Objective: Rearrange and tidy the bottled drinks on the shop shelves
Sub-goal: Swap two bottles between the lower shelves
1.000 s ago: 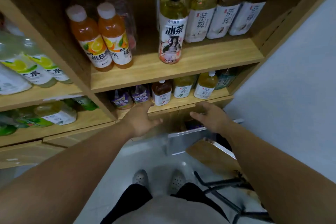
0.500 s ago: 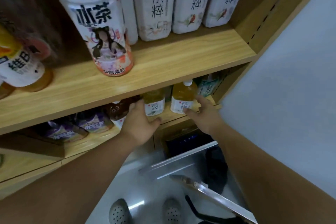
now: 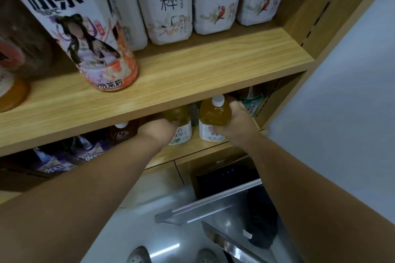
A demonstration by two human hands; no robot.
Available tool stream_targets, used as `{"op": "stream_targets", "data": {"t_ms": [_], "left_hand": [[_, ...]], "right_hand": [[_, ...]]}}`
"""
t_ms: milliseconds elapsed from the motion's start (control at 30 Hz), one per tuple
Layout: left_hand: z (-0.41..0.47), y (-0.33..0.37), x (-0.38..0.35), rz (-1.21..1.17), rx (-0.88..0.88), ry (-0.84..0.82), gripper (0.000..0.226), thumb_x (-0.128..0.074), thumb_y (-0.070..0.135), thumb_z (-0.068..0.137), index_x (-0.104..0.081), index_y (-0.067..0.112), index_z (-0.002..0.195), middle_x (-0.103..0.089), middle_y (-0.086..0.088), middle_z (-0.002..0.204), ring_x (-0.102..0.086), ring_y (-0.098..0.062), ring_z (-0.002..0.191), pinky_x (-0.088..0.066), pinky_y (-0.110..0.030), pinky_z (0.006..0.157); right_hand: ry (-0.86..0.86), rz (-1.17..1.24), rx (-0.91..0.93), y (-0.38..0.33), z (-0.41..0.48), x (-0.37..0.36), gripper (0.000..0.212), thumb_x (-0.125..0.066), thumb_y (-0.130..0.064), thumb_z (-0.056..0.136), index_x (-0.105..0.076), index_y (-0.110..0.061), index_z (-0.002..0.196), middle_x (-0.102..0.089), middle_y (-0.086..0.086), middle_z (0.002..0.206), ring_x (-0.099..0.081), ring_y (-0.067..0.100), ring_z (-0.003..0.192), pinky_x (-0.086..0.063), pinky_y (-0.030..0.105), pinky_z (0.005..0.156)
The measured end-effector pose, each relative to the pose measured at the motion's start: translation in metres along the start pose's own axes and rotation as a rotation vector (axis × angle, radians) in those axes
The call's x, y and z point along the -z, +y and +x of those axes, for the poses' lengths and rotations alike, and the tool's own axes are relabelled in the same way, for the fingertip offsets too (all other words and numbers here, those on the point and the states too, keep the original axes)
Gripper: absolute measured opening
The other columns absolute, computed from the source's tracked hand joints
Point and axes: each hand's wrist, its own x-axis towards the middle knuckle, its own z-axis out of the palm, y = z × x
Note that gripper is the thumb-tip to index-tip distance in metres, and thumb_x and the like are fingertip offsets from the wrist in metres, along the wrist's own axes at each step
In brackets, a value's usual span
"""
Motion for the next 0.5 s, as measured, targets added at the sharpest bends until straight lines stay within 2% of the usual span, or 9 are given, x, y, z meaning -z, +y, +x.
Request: {"op": "stream_targets", "data": {"t_ms": [133, 233, 300, 400, 500], "left_hand": [[0.001, -0.003, -0.005, 0.016, -0.035, 0.032, 0.039, -0.034, 0.032, 0.110, -0.060, 0.009, 0.126, -0.062, -0.011, 0.129, -0.052, -0.029, 0.128, -0.036, -0.034, 0.108], [-0.003, -0.001, -0.004, -0.015, -0.056, 0.089, 0.025, -0.046, 0.039, 0.105, -0.061, 0.019, 0.112, -0.065, -0.012, 0.124, -0.056, -0.032, 0.123, -0.041, -0.035, 0.100], [-0.002, -0.001, -0.006, -0.027, -0.086, 0.111, 0.024, -0.051, 0.042, 0.102, -0.059, 0.023, 0.113, -0.066, -0.009, 0.118, -0.057, -0.033, 0.122, -0.042, -0.034, 0.096], [-0.001, -0.001, -0.010, -0.070, -0.080, 0.133, 0.031, -0.061, 0.045, 0.095, -0.059, 0.023, 0.118, -0.064, -0.005, 0.111, -0.060, -0.031, 0.115, -0.042, -0.032, 0.085], [-0.005, -0.004, -0.013, -0.127, -0.104, 0.165, 0.031, -0.070, 0.041, 0.088, -0.063, 0.025, 0.114, -0.061, 0.002, 0.102, -0.061, -0.026, 0.109, -0.041, -0.029, 0.081]], "right_hand": [[0.038, -0.052, 0.032, 0.008, 0.000, -0.003, 0.068, -0.094, -0.028, 0.066, -0.052, -0.016, 0.118, -0.045, 0.002, 0.120, -0.053, 0.025, 0.117, -0.047, 0.039, 0.096], [0.033, 0.030, 0.033, 0.013, -0.002, -0.005, 0.068, -0.093, -0.026, 0.068, -0.049, -0.022, 0.120, -0.054, 0.000, 0.122, -0.055, 0.022, 0.117, -0.050, 0.043, 0.097], [0.026, 0.079, 0.050, 0.013, -0.005, -0.005, 0.066, -0.092, -0.024, 0.069, -0.048, -0.026, 0.118, -0.059, -0.002, 0.120, -0.057, 0.020, 0.116, -0.052, 0.044, 0.095], [0.037, 0.136, 0.063, 0.014, -0.010, -0.003, 0.064, -0.092, -0.021, 0.071, -0.049, -0.028, 0.118, -0.062, -0.005, 0.117, -0.058, 0.014, 0.111, -0.050, 0.034, 0.087], [0.060, 0.216, 0.047, 0.017, -0.022, -0.002, 0.075, -0.092, -0.016, 0.070, -0.050, -0.027, 0.132, -0.061, -0.009, 0.123, -0.055, 0.012, 0.118, -0.051, 0.037, 0.096]]}}
